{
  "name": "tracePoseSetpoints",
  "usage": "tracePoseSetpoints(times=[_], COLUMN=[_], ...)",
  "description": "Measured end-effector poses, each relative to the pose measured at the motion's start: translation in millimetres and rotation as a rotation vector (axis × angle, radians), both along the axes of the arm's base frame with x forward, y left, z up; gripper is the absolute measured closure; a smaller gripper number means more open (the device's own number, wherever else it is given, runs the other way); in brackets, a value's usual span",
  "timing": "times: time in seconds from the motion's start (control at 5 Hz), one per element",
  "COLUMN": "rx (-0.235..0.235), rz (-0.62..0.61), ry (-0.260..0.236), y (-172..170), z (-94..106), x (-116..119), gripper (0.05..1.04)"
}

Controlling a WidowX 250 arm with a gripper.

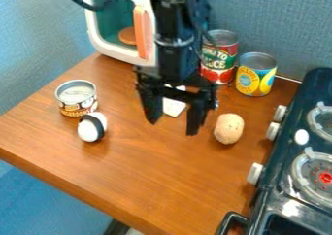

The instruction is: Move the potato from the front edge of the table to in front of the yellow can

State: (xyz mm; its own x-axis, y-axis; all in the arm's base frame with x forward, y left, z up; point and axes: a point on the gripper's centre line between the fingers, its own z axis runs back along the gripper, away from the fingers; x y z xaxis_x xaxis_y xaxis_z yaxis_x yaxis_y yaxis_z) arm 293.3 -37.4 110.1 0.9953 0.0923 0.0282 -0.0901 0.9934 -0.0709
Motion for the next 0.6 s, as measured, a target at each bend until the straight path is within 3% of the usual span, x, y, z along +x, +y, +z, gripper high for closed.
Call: tracePoseSetpoints(times=[0.2,0.6], rx=[-0.009,-0.030], rz=[-0.007,-0.061], ry=[-0.019,0.018], y=[15.9,29.7], z=[14.1,-1.3], x=[-22.3,-24.7], gripper=[0.083,0.083])
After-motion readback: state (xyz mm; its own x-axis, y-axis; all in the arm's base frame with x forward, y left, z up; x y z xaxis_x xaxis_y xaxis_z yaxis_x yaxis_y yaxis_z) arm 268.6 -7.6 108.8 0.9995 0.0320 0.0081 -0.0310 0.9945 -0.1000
